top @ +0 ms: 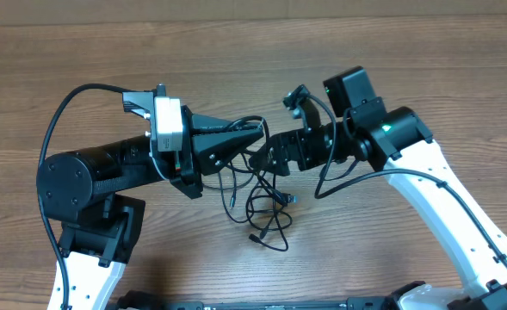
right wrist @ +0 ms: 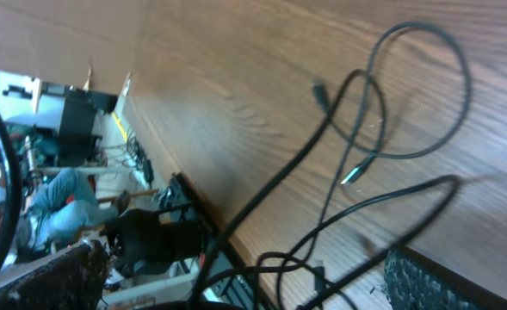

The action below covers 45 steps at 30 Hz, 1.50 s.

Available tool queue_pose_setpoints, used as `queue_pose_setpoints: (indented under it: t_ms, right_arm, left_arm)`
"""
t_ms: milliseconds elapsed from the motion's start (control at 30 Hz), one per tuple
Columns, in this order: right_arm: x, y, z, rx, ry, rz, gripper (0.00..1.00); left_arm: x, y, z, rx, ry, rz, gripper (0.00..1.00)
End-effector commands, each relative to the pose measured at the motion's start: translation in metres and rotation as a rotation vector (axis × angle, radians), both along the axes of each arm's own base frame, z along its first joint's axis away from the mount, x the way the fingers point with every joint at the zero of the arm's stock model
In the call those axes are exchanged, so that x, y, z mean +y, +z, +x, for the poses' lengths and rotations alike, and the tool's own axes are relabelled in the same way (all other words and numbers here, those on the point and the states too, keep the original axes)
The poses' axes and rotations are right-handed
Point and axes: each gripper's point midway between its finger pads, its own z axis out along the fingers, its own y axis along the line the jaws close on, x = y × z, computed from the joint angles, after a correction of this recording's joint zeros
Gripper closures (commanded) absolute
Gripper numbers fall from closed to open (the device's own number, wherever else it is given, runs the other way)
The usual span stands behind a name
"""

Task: Untangle cables
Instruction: 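Move the right gripper to the hanging cables and grasp them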

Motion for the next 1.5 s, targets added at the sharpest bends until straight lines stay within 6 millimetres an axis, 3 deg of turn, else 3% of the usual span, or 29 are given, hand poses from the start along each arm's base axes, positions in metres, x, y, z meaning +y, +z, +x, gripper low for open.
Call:
queue_pose_setpoints:
  t_ms: [0, 67, 233, 767, 1167, 1233, 1333, 1467]
  right_arm:
    - [0.016, 0.0, -0.018, 0.025, 0.066, 0.024, 0.0]
    - [0.022, -0.002, -0.025, 0.025, 0.08, 0.007, 0.0]
    - [0.019, -0.017, -0.017, 0.053, -0.037, -0.103, 0.0]
    - [0.048, -0.044, -0.041, 0.124, 0.066, -0.141, 0.01]
    - [0.047, -0.046, -0.041, 0.131, 0.068, -0.146, 0.41]
    - [0.048, -0.047, -0.041, 0.132, 0.067, -0.148, 0.57]
    - [0.048, -0.047, -0.041, 0.133, 0.067, -0.149, 0.96]
    - [0.045, -0.05, -0.037, 0.117, 0.052, -0.171, 0.96]
  left_arm:
    - [0.0, 0.008, -0.004, -0.021, -0.011, -0.003, 0.96]
    - [0.0, 0.008, -0.004, -0.021, -0.011, -0.003, 0.96]
    - [-0.001, 0.007, -0.006, -0.022, -0.021, 0.003, 0.96]
    - [-0.002, 0.003, -0.012, -0.028, -0.056, 0.023, 0.96]
    - [-0.002, 0.003, -0.011, -0.06, -0.047, 0.027, 0.96]
    - [-0.002, 0.004, -0.01, -0.059, -0.042, 0.024, 0.96]
    - [-0.002, 0.004, -0.009, -0.058, -0.034, 0.02, 0.96]
    - [-0.002, 0.004, -0.009, -0.055, -0.035, 0.02, 0.96]
